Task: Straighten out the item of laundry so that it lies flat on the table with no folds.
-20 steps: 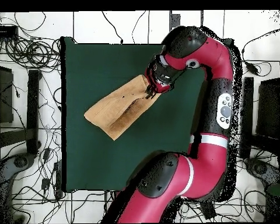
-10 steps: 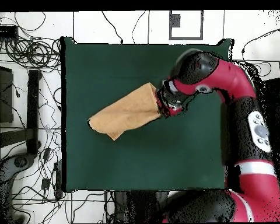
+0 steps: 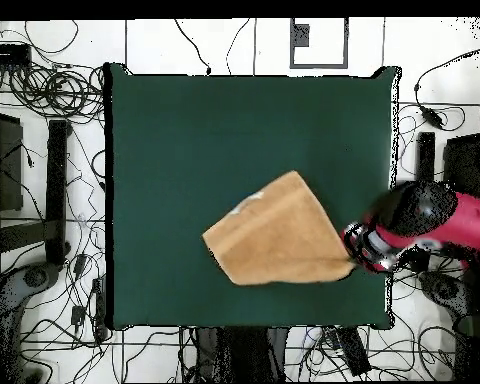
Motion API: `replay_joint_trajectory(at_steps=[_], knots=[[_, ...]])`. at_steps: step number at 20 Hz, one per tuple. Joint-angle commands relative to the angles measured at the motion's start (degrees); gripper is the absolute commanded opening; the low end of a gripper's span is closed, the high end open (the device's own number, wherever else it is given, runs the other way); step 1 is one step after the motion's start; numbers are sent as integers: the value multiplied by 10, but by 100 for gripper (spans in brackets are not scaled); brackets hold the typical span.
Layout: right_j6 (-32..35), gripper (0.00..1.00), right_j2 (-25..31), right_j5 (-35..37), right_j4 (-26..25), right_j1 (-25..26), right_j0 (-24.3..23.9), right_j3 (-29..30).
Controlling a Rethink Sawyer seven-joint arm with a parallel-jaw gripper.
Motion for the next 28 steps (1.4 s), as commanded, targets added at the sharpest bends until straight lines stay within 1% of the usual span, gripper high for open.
replay_joint_trajectory(at_steps=[1, 4, 6, 9, 10, 12, 13, 15, 17, 19, 23, 25, 28], knots=[[-404, 0, 64, -106, -114, -43, -99, 174], [-473, 0, 72, -145, -150, -19, -151, 155], [-515, 0, 80, -175, -166, 11, -178, 126], [-546, 0, 87, -203, -172, 48, -196, 92], [-551, 0, 94, -224, -170, 57, -201, 88], [-556, 0, 103, -271, -172, 98, -205, 64], [-565, 0, 109, -283, -165, 117, -206, 56], [-563, 0, 122, -333, -162, 140, -202, 50], [-544, 0, 128, -384, -164, 153, -189, 45], [-493, 0, 117, -436, -179, 155, -164, 38], [-433, 0, 88, -462, -187, 151, -115, 18], [-422, 0, 75, -465, -182, 143, -98, 12], [-423, 0, 65, -444, -164, 139, -83, 4]])
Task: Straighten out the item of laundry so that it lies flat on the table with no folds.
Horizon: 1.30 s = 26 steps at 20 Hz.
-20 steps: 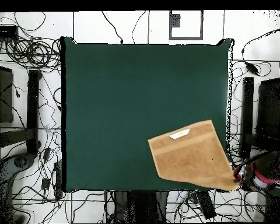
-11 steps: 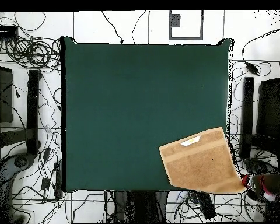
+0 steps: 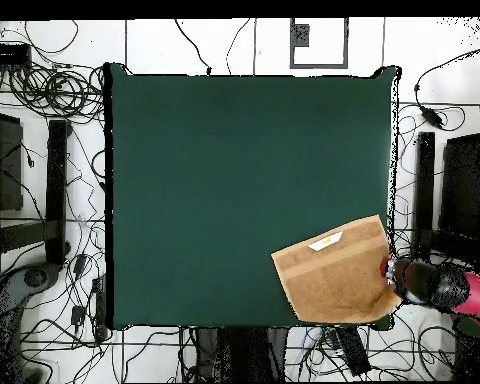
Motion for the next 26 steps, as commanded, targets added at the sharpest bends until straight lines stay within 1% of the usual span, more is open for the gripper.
replay_joint_trajectory(at_steps=[1, 7, 10, 16, 22, 23, 26], knots=[[-18, 0, 50, -33, 11, 12, 91, -19], [-12, 0, 37, -34, 18, -3, 101, -6], [-1, 0, 28, -50, 12, -16, 106, 11], [12, 0, 20, -57, 15, -18, 117, 16], [48, 0, 6, -77, 17, -16, 150, 8], [57, 0, 4, -78, 21, -15, 156, 8], [73, 0, 0, -48, 50, -15, 175, 5]])
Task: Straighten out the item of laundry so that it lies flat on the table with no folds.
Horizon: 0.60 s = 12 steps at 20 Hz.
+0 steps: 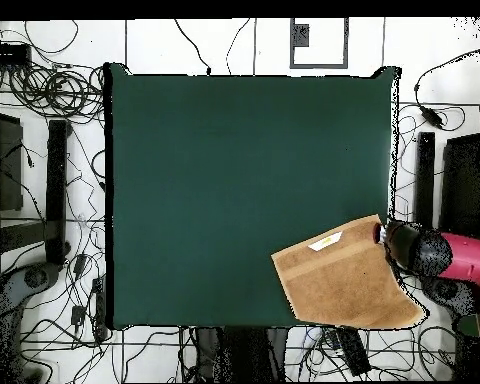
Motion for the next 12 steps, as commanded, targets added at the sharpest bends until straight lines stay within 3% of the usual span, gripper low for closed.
replay_joint_trajectory(at_steps=[1, 3, 6, 12], knots=[[71, 0, 11, 6, 60, 24, 73, 29], [68, 0, 13, 52, 95, 20, 85, 19], [98, 0, -11, 146, 143, 12, 139, -21], [311, 0, -96, 266, 273, 17, 273, -88]])
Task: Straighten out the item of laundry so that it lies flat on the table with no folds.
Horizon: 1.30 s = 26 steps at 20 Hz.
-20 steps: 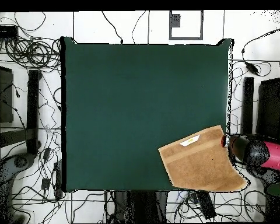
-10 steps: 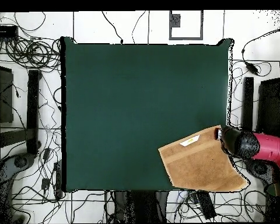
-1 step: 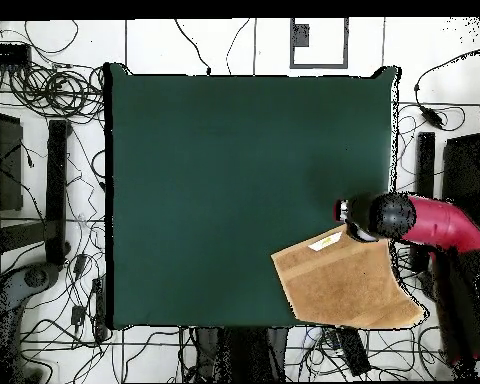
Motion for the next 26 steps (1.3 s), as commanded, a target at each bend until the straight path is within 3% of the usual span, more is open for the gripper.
replay_joint_trajectory(at_steps=[1, 6, 9, 18, 26], knots=[[326, 0, -65, 178, 148, 19, 153, -62], [370, 0, -100, 231, 226, 20, 186, -69], [378, 0, -119, 228, 239, 17, 198, -55], [360, 0, -190, 297, 183, 23, 212, -77], [355, 0, -238, 287, 155, 37, 231, -89]])
